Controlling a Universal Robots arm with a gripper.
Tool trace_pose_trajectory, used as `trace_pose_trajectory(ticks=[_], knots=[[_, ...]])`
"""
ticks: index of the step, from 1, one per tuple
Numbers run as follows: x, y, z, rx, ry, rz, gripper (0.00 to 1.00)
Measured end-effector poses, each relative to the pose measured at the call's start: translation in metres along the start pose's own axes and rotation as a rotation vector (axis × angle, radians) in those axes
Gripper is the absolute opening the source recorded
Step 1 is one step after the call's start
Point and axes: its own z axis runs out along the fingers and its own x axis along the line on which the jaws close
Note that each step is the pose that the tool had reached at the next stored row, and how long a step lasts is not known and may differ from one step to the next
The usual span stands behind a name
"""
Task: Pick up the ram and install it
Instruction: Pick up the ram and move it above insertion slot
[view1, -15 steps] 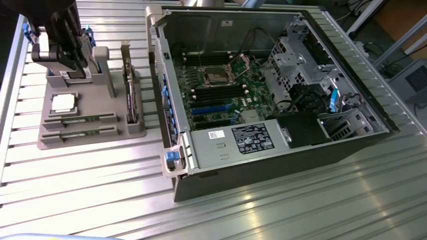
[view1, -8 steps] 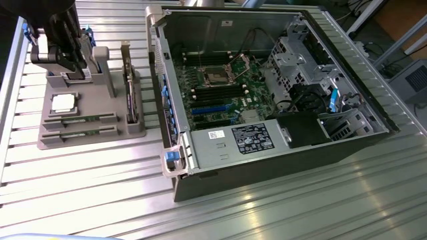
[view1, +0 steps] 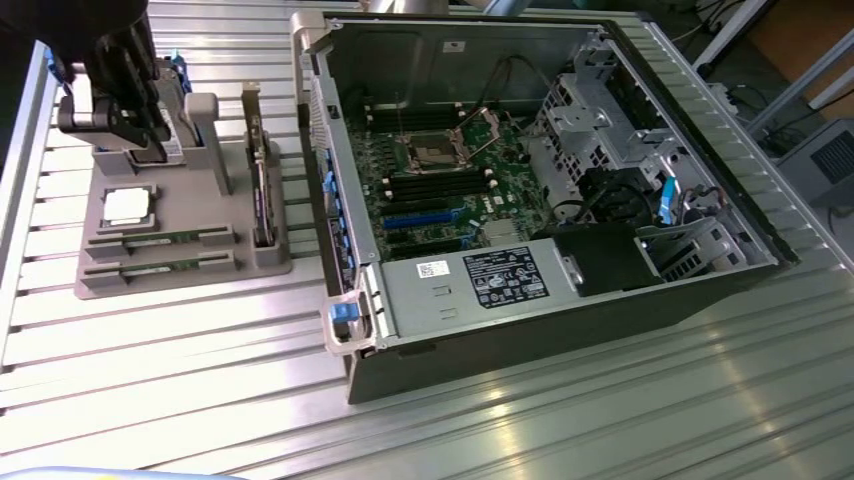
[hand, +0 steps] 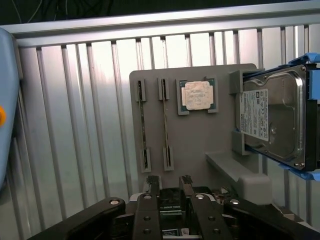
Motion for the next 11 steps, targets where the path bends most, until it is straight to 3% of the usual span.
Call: trace_pose_trajectory(ticks=[11], knots=[[0.0009,0.0040,0.0059,-0.0001,0.0001,0.000,0.30]])
